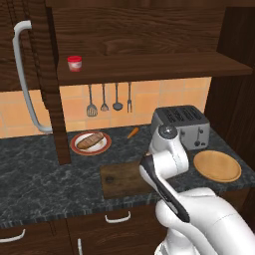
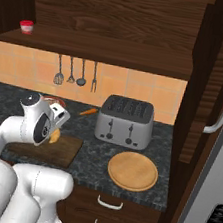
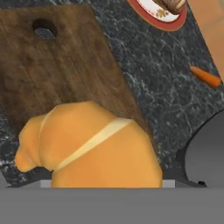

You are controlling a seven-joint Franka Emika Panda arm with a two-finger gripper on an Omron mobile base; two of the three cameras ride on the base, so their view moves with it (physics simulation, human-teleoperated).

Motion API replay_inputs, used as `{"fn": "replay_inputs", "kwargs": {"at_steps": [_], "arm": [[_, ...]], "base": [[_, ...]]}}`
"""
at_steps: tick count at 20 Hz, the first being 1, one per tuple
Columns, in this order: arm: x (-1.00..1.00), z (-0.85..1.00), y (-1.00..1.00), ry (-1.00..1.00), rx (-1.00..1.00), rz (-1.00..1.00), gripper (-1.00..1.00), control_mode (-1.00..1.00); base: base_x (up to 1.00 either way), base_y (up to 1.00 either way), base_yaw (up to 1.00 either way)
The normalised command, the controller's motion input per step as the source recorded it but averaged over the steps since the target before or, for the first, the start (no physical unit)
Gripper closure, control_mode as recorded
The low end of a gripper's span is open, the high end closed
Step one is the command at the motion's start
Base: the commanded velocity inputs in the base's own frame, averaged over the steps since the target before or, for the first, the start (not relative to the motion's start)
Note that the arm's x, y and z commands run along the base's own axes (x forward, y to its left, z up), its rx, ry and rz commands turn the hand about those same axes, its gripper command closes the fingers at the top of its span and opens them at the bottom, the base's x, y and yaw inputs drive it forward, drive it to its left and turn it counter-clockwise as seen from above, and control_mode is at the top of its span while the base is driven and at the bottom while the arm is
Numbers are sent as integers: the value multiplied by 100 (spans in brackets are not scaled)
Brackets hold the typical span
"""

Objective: From the different types of pastries on the counter, select a croissant and place it on the cutting board. Then retrieve a jar of jam from the cabinet and place it alongside the croissant on the cutting board.

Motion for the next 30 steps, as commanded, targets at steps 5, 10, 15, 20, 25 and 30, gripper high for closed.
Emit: {"fn": "replay_inputs", "kwargs": {"at_steps": [5,10,15,20,25,30], "arm": [[0,-27,-2,14,0,3,100,-100],[0,-41,0,5,0,9,100,-100],[0,-44,-1,2,0,9,100,-100],[0,-22,-11,0,0,6,-100,-100],[-1,-1,-8,0,0,1,-100,-100],[0,0,-4,1,0,0,-100,-100]], "base": [[0,0,0],[0,0,0],[0,0,0],[0,0,0],[0,0,0],[0,0,0]]}}
